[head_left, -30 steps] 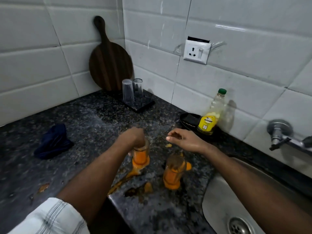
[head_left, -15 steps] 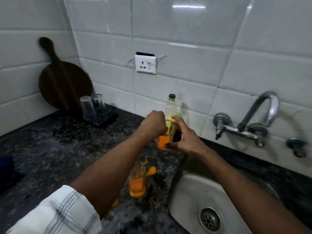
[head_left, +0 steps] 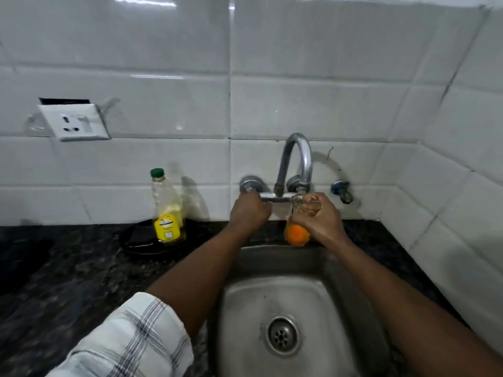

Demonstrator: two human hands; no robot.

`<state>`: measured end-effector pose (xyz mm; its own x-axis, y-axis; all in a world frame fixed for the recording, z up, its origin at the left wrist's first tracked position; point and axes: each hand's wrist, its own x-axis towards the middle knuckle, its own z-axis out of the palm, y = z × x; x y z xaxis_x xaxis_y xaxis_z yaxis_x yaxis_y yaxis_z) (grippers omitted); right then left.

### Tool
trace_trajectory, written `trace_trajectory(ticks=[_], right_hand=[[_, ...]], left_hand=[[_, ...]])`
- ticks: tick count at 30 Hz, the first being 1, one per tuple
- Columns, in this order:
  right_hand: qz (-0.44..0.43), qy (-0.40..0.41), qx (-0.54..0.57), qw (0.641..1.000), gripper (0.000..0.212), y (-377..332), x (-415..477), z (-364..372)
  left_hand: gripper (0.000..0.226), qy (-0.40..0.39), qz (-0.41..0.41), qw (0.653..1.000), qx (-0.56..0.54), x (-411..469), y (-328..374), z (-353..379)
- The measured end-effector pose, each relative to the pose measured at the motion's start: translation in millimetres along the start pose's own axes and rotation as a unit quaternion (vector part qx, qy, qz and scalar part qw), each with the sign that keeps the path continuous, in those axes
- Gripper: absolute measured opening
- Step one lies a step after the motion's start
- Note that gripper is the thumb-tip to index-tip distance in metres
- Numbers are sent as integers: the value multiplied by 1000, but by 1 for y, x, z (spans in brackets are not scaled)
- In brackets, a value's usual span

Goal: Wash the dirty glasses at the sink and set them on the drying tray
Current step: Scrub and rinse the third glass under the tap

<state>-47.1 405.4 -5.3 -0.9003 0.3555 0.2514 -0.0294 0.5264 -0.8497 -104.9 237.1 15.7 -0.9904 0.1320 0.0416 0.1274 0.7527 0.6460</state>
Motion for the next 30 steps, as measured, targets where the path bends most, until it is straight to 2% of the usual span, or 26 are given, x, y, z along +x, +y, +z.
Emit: trace_trajectory(ticks=[3,5,7,10,13,15,17,18,20,21,22,23,24,26,28,30], right_hand=[[3,-6,-4,1000,64,4,3,-8],[0,-20,1,1000,62,3,4,-8],[-9,-36,5,999,61,-2,3,-3],[-26,-70,3,997,63,-8,2,7],[-32,-89,8,995,65,-11,-1,15],[-36,-95,12,995,65,-13,-3,16],[-30,-93,18,995,66,-12,-5,15],[-22,-92,25,995,65,-11,-6,14],[0,-91,53,994,62,-11,-10,12],[11,-94,62,994,60,-12,-13,10],[20,-100,61,993,59,-13,-17,7],[27,-111,51,992,60,-15,-20,5],[29,-123,33,991,61,-16,-23,2],[2,-115,-36,993,60,-15,-28,-4],[-97,-65,-122,986,47,-11,-30,-10],[-180,-86,-153,968,27,-6,-29,-13]], left_hand=[[28,53,-11,998,9,4,2,11],[24,80,-33,996,-38,9,-5,14],[36,102,-74,986,-109,16,-12,14],[50,94,-98,979,-153,17,-18,10],[51,85,-97,974,-186,7,-21,11],[50,52,-130,960,-240,1,-29,21],[60,-21,-200,924,-325,-8,-35,37],[68,-85,-236,893,-374,-14,-37,44],[75,-220,-295,796,-479,-29,-31,55],[75,-258,-305,746,-532,-35,-26,59],[71,-272,-300,704,-583,-40,-21,63],[64,-266,-293,689,-607,-43,-16,67],[58,-257,-287,687,-616,-44,-11,71],[51,-214,-287,711,-605,-44,-6,78],[47,-137,-303,755,-565,-39,-6,83],[42,-74,-309,790,-524,-38,-5,80]])
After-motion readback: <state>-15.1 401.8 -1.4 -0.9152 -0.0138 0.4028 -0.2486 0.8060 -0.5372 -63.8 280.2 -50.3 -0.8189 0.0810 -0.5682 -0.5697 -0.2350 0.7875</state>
